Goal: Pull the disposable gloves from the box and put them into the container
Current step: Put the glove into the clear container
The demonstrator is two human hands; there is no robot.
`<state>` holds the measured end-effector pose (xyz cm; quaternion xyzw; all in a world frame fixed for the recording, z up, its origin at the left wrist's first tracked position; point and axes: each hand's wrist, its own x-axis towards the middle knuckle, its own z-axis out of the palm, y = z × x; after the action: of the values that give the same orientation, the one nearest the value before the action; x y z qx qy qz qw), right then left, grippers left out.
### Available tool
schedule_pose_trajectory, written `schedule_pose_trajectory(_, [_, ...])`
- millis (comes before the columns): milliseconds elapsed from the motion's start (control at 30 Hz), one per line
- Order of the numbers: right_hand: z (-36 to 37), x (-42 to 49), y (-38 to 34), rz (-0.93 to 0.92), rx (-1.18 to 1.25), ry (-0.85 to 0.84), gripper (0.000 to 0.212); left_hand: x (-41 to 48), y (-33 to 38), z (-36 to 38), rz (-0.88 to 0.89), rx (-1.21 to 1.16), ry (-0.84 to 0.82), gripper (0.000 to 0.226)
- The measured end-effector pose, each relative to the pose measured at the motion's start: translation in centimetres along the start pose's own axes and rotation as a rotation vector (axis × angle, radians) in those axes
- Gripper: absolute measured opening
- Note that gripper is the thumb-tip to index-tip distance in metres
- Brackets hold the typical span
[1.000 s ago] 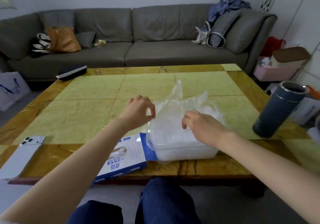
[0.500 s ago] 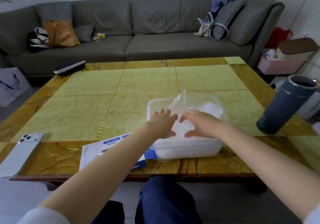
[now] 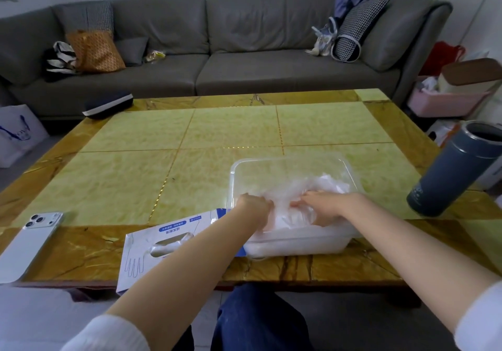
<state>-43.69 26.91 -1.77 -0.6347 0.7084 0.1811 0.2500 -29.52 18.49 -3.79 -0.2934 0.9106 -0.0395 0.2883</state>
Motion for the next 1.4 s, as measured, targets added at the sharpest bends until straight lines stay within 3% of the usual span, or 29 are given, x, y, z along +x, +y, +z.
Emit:
schedule_pose_trajectory(167, [-1.5,-0.5,-0.6,0.092,0.016,-0.001,0.063,-1.0,-0.3,-0.7,0.026,0.098,0.028,0.053])
schedule_pose_trajectory(233, [-2.9,-1.8,-1.7,0.125,-0.017,0.065,0.053,-2.0,-0.6,-1.2,0.040,0.103,0.131,0.048])
schedule_pose_trajectory(333, [-4.4,-3.7,-4.6,0.095,-0.032,0.406,0.031,-4.4,-1.5,-1.9,0.042,0.002,0.450,0.043])
schedule_pose_trajectory(433, [-4.4,-4.4,-8.3,-0.062,0.137,0.780,0.024,-7.2,-3.5,-1.4,-0.014,-0.231,0.749,0.040])
schedule_pose_trajectory(500, [-3.7,-4.3,-10.6,-0.220,0.241,0.963,0.024,-8.9,-5.4,0.2,-0.095,-0.379,0.852,0.034])
schedule_pose_trajectory(567, [-3.0,-3.7,-12.9,-0.360,0.275,1.033,0.023,-10.3,-7.3,2.7,-0.208,-0.476,0.831,0.031])
schedule_pose_trajectory(733, [0.2,-0.6,-18.8,-0.552,0.288,0.900,0.025,-12.5,-9.9,10.0,-0.423,-0.554,0.487,0.040])
schedule_pose_trajectory(833, [2.3,1.9,-21.3,-0.474,0.257,0.673,0.032,-13.5,-10.3,13.3,-0.463,-0.642,0.376,0.043])
schedule_pose_trajectory(933, [3.9,4.4,-22.1,-0.356,0.222,0.500,0.035,-14.0,-10.3,15.0,-0.452,-0.708,0.387,0.047])
schedule_pose_trajectory(1067, [4.7,5.8,-22.7,-0.274,0.268,0.533,0.019,-13.8,-10.2,15.9,-0.449,-0.731,0.420,0.050])
schedule_pose_trajectory(1300, [3.3,5.6,-22.6,-0.213,0.287,0.588,0.032,-13.9,-10.6,16.3,-0.437,-0.751,0.431,0.056])
schedule_pose_trajectory(1400, [2.7,5.4,-22.2,-0.137,0.337,0.640,0.028,-13.9,-10.6,16.2,-0.435,-0.748,0.431,0.061])
